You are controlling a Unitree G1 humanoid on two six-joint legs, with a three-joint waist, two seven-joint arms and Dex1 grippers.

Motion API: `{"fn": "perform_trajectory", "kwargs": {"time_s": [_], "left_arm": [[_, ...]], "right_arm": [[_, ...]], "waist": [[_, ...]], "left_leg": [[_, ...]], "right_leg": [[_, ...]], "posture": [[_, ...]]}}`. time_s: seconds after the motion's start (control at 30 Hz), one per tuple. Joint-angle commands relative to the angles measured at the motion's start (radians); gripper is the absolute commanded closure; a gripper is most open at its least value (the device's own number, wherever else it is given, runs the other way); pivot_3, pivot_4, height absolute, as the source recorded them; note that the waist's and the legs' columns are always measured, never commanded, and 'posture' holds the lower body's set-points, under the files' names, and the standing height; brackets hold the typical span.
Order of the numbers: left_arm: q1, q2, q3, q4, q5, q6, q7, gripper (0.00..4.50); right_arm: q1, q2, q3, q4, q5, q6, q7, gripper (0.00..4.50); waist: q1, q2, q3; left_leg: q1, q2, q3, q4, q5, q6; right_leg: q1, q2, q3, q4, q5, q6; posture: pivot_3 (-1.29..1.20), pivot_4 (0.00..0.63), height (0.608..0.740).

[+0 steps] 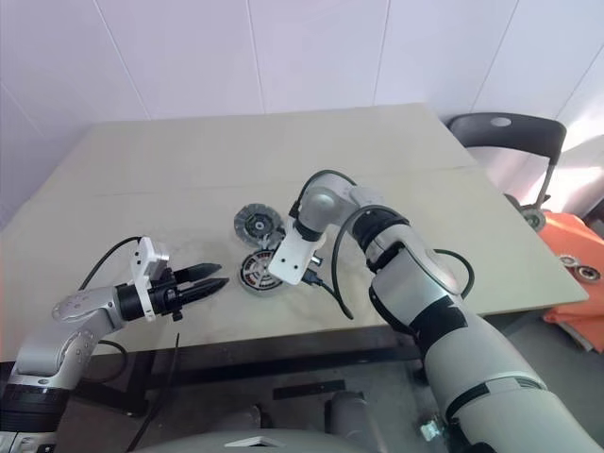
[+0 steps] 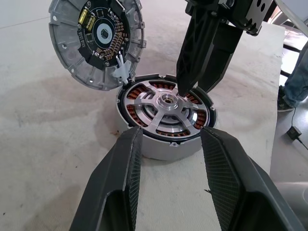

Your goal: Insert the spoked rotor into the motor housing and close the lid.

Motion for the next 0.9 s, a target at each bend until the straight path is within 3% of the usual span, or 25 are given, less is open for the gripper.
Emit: {"fn": "perform_trajectory", "kwargs": {"time_s": [0.03, 0.87, 0.9], "left_arm": [[-0.007, 0.003, 0.018, -0.031, -0.010, -0.005, 0.003, 2.43], [-0.007, 0.003, 0.015, -0.032, -0.011, -0.002, 0.003, 2.43], [-0.006, 0.003, 0.016, -0.033, -0.011, -0.001, 0.004, 2.43]], "right_arm": [[-0.011, -0.002, -0.003, -0.008, 0.007, -0.009, -0.006, 2.50], [0.012, -0.016, -0.005, -0.018, 0.024, -0.033, 0.040, 2.50], [0.014, -0.014, -0.005, -0.017, 0.023, -0.032, 0.038, 2.68]], "waist": [[0.000, 0.000, 0.000], [0.001, 0.000, 0.000], [0.000, 0.000, 0.000]], "left_leg": [[0.000, 0.000, 0.000, 0.000, 0.000, 0.000], [0.000, 0.000, 0.000, 0.000, 0.000, 0.000], [0.000, 0.000, 0.000, 0.000, 0.000, 0.000]], "right_leg": [[0.000, 0.000, 0.000, 0.000, 0.000, 0.000], [0.001, 0.000, 0.000, 0.000, 0.000, 0.000], [0.001, 0.000, 0.000, 0.000, 0.000, 0.000]], "posture": [[0.00, 0.000, 0.740], [0.00, 0.000, 0.740], [0.00, 0.000, 0.740]]}}
